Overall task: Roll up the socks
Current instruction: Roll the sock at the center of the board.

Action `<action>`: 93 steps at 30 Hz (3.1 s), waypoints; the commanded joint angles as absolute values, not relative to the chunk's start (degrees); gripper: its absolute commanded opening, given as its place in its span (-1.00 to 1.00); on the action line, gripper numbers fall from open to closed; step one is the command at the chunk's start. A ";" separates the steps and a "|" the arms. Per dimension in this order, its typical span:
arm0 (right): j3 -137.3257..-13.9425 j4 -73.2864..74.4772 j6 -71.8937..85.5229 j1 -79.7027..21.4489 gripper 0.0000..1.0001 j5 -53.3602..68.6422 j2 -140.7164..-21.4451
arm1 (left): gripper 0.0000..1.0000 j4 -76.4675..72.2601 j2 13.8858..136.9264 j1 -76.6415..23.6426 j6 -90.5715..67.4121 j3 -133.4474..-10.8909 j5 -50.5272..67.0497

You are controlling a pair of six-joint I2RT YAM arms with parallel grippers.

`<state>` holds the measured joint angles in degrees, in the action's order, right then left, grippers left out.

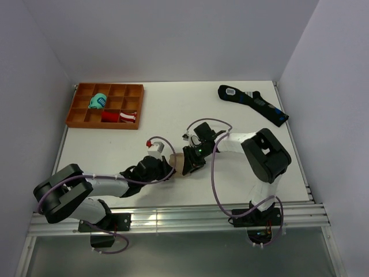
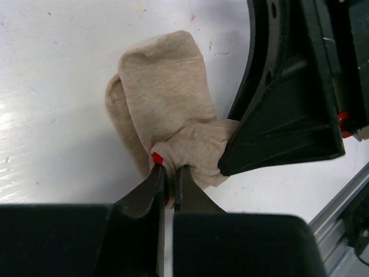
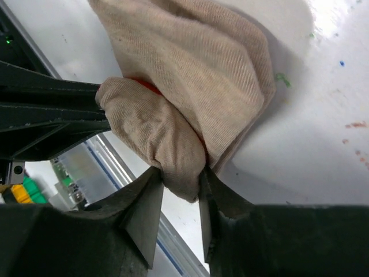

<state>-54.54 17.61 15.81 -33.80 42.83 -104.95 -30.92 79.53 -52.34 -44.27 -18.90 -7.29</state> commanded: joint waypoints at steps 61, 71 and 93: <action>-9.06 -59.14 18.63 -46.76 0.13 13.97 -77.60 | -0.99 4.65 92.72 -34.10 -42.81 -34.54 30.50; -8.52 -64.70 18.63 -48.07 0.14 14.15 -83.84 | -0.99 7.03 94.83 -33.84 -42.01 -36.91 30.15; -14.59 -55.03 25.04 -48.08 -0.70 15.98 -91.41 | -0.88 2.03 92.64 -33.75 -46.14 -33.93 29.27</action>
